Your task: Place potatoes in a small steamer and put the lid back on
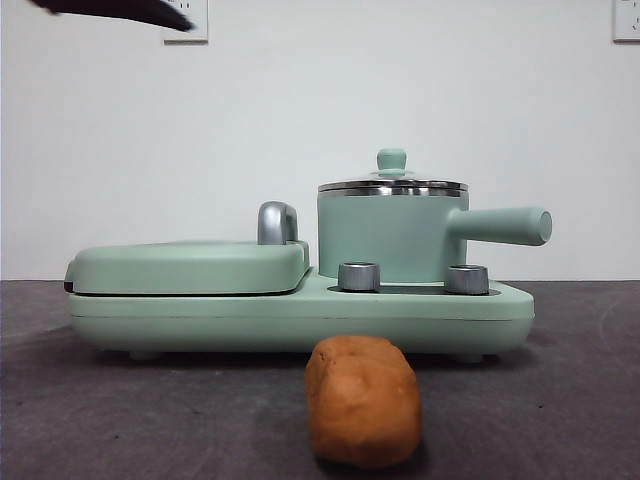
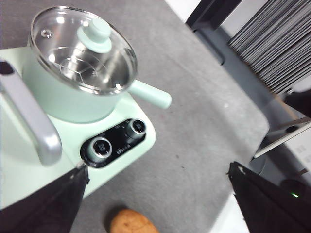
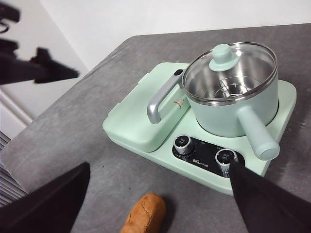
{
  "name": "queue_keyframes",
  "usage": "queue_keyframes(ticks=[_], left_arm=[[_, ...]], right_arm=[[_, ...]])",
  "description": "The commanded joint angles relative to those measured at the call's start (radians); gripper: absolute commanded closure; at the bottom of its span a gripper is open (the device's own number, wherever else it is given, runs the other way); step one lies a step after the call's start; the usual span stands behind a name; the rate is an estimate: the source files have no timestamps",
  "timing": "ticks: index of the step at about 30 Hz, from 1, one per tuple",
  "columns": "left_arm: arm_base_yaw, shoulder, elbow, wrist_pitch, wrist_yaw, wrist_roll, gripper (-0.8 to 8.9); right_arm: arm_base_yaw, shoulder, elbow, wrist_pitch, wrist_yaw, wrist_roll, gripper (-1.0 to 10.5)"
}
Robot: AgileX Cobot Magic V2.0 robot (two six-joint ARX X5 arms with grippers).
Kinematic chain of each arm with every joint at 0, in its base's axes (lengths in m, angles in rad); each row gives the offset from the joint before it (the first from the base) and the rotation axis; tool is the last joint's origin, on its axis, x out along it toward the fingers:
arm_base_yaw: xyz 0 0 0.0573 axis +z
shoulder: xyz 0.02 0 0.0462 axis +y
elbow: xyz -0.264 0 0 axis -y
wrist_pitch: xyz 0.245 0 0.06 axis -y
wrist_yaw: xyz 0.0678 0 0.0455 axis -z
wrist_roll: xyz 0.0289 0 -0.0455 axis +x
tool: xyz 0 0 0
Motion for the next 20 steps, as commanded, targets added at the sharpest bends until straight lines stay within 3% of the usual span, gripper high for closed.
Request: queue_keyframes(ticks=[1,8,20], left_arm=[[-0.048,0.132,0.142,-0.047,-0.046,0.066,3.44],[-0.157,0.426,0.474,-0.174,-0.235,0.167,3.44],[-0.211,0.820,0.880,-0.179,-0.371,0.228,3.46]], right_arm=[[0.000,0.004,0.016,0.006,0.000,0.004,4.9],[0.000,0.004,0.016,0.006,0.000,0.017,4.9],[0.001,0.004,0.016,0.010,0.000,0.018,4.9]])
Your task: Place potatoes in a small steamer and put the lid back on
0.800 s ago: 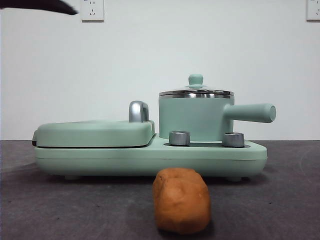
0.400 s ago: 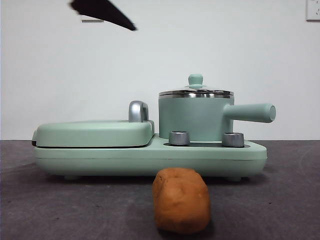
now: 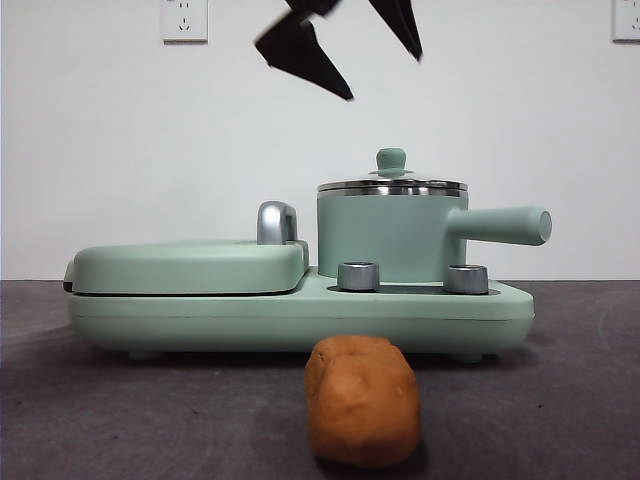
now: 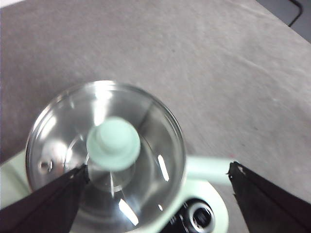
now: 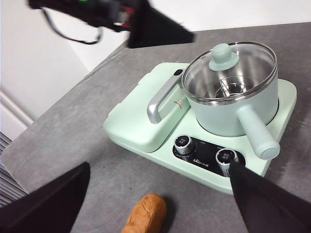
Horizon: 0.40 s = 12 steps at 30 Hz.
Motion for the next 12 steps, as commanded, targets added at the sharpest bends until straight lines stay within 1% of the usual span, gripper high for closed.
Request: queue_keyframes(ticks=[1,6,8,11,12], left_arm=[[-0.011,0.078,0.080,0.016,-0.029,0.021,3.49],[-0.014,0.157,0.114,0.072,-0.110,0.020,3.51],[-0.014,0.177,0.114,0.097,-0.111,0.021,3.55],[-0.014,0.195,0.114,0.117,-0.111,0.022,4.20],[-0.014,0.197,0.114,0.116,-0.111,0.031,4.20]], right_arm=[[0.000,0.004,0.016,0.010,-0.001,0.010,4.9],[0.000,0.004,0.016,0.010,-0.001,0.009,4.9],[0.000,0.004,0.016,0.010,0.000,0.009,4.9],[0.000,0.004,0.016,0.010,0.001,0.009,4.9],[0.000,0.004,0.016,0.010,0.001,0.009,4.9]])
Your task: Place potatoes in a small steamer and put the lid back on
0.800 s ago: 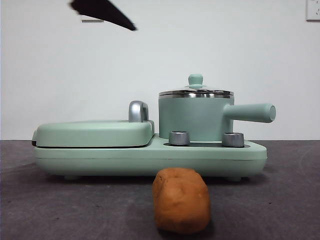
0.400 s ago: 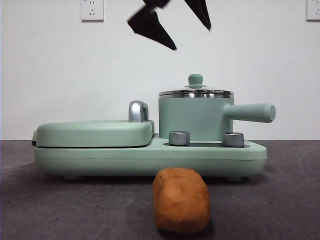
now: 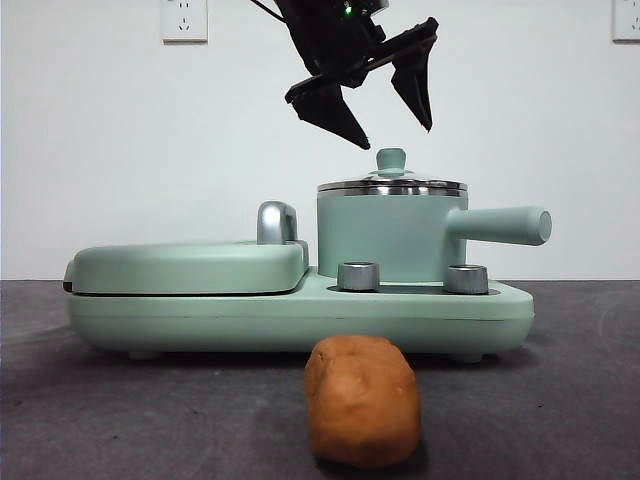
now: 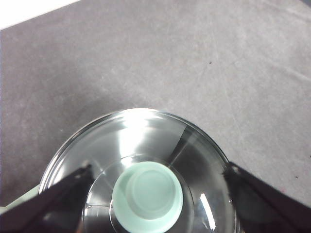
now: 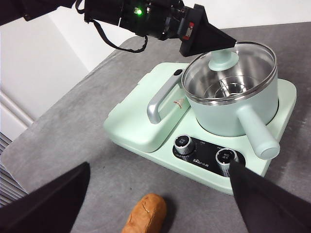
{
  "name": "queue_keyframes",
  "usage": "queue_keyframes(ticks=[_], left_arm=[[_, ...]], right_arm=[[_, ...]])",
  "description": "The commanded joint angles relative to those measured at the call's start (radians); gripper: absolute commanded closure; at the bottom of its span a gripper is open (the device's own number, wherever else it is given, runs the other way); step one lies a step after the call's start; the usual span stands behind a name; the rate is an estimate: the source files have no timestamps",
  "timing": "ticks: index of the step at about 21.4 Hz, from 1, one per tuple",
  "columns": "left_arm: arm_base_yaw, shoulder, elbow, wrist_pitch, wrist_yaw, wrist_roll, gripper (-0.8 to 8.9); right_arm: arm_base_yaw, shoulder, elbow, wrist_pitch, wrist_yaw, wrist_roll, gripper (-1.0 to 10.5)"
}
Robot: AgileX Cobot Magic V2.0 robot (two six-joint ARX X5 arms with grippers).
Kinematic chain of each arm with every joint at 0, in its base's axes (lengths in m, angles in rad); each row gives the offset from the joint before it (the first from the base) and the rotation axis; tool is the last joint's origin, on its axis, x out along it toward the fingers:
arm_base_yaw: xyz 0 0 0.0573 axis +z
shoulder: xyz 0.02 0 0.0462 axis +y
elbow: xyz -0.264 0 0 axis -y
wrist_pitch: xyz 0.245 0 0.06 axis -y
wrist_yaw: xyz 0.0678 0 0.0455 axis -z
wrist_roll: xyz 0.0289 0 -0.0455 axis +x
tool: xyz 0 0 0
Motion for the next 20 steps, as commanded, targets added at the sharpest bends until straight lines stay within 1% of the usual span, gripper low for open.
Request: queue_keyframes(ticks=[1,5,19,20], left_arm=[[-0.011,0.033,0.034,0.002,-0.006,0.028,4.20],[-0.011,0.033,0.034,-0.009,-0.051,0.035,4.20],[-0.013,0.065,0.034,-0.031,-0.051,0.050,4.22],[-0.013,0.066,0.034,-0.031,-0.051,0.051,4.39]], right_arm=[[0.000,0.004,0.016,0.010,0.001,0.008,4.9],[0.000,0.004,0.016,0.010,0.002,0.008,4.9],[0.000,0.004,0.016,0.011,0.005,0.008,4.9],[0.000,0.004,0.016,0.011,0.005,0.008,4.9]])
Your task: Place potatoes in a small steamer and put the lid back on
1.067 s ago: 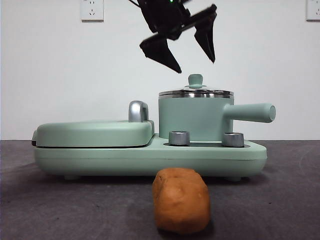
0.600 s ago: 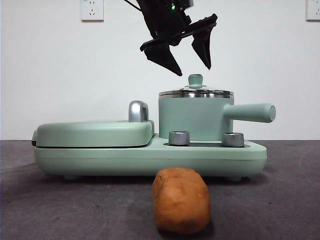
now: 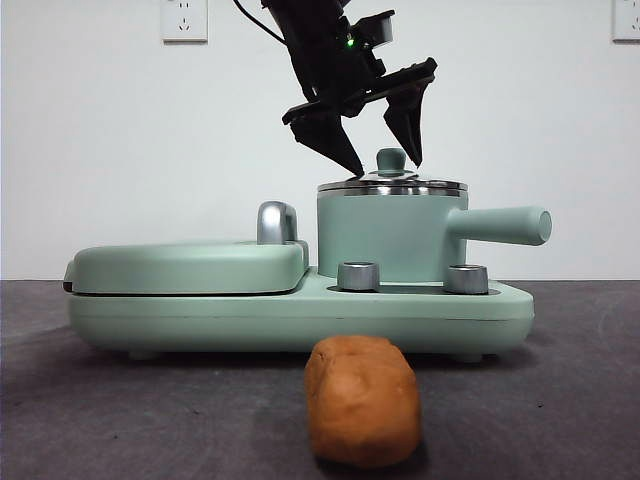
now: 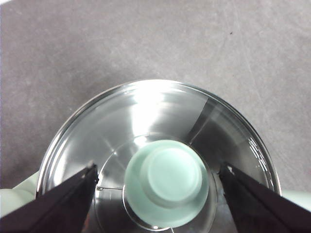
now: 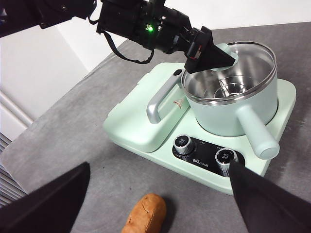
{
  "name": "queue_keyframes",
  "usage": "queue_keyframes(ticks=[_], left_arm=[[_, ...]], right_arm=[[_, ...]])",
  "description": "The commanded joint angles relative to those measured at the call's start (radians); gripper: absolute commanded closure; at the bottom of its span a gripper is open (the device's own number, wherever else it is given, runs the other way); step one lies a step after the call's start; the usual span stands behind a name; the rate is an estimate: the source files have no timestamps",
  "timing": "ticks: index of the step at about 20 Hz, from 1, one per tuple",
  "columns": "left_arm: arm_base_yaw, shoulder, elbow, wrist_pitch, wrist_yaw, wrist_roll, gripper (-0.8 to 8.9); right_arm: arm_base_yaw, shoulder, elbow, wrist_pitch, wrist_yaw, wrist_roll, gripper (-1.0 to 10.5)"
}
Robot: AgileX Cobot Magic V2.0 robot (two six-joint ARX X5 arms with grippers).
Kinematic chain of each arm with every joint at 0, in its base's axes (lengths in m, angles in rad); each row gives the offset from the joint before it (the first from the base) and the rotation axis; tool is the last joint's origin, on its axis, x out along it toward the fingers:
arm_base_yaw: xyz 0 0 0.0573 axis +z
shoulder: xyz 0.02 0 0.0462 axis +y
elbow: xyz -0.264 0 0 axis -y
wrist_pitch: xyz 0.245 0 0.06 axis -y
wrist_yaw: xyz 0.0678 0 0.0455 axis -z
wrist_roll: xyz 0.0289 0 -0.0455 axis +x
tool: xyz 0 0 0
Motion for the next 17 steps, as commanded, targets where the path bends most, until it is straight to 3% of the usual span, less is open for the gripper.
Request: queue_keyframes(ticks=[1,12,17], left_arm=[[-0.011,0.023,0.034,0.011,-0.003,0.018,4.77],[-0.011,0.023,0.034,0.020,-0.003,0.080,8.03],[-0.010,0.021,0.100,-0.034,-0.003,0.079,8.04]], right_arm=[[0.000,0.004,0.016,0.011,0.004,0.008,4.9],[0.000,0.004,0.016,0.011,0.025,0.008,4.9],[0.002,0.037,0.019,-0.055,0.092,0.008,4.9]])
